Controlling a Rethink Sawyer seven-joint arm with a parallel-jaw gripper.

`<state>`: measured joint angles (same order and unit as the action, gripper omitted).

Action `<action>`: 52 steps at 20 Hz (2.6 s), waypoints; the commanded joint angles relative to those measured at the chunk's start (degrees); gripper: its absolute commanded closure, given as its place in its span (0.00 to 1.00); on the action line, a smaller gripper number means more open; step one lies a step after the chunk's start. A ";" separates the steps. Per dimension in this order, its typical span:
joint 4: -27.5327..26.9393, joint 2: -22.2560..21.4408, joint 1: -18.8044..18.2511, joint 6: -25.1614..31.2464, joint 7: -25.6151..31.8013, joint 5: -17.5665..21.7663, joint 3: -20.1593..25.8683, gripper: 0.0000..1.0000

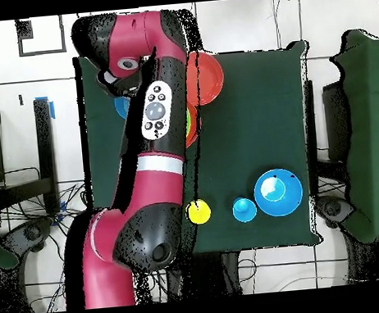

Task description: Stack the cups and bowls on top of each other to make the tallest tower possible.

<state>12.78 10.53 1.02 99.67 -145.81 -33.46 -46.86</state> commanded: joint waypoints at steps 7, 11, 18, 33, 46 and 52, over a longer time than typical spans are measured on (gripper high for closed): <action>-2.26 2.76 -1.46 0.23 4.14 -0.68 0.39 1.00; -2.03 2.57 -1.67 0.41 5.05 -0.43 -0.06 1.00; -2.07 2.77 -2.17 0.74 6.22 -0.30 -1.06 1.00; -1.34 3.23 -2.53 -0.47 6.95 0.30 -0.81 1.00; 1.69 2.12 -1.02 -0.99 7.10 1.40 1.29 1.00; 2.06 2.07 -0.65 -0.54 7.07 1.50 1.56 1.00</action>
<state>11.39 12.10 -0.07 99.68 -145.81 -34.60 -49.50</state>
